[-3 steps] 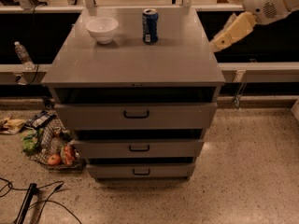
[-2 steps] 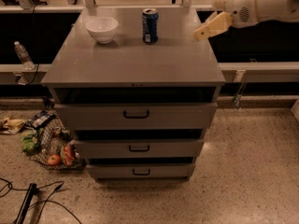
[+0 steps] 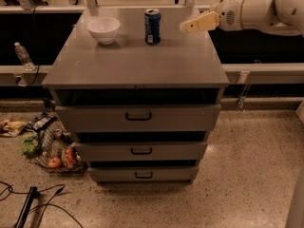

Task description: Pick pepsi can

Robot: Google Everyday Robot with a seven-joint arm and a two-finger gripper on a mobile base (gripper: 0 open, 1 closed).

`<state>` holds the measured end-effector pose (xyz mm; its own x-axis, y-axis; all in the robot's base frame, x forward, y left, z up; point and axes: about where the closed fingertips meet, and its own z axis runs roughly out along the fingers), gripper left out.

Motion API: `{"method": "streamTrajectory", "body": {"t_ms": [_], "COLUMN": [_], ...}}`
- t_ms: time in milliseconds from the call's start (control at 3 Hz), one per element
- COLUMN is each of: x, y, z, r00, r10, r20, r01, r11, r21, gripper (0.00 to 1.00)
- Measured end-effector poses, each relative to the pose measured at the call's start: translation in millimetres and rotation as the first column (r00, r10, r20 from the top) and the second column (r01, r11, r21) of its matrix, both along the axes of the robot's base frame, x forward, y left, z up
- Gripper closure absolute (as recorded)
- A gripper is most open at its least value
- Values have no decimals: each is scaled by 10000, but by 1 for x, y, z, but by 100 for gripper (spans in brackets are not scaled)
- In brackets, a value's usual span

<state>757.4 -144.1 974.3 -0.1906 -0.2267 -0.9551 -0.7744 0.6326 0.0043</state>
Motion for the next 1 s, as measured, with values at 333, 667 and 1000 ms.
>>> {"method": "streamTrajectory", "body": {"t_ms": [333, 667, 1000], "x": [8, 26, 47], "y": [19, 33, 50], "z": [-17, -22, -31], "r00": [9998, 9997, 9983], "r10": [123, -129, -121], "r20": [-148, 185, 572], "r01": [-118, 121, 96], "r11": [9995, 9989, 9990], "r21": [308, 458, 443], "gripper": [0, 0, 0]}}
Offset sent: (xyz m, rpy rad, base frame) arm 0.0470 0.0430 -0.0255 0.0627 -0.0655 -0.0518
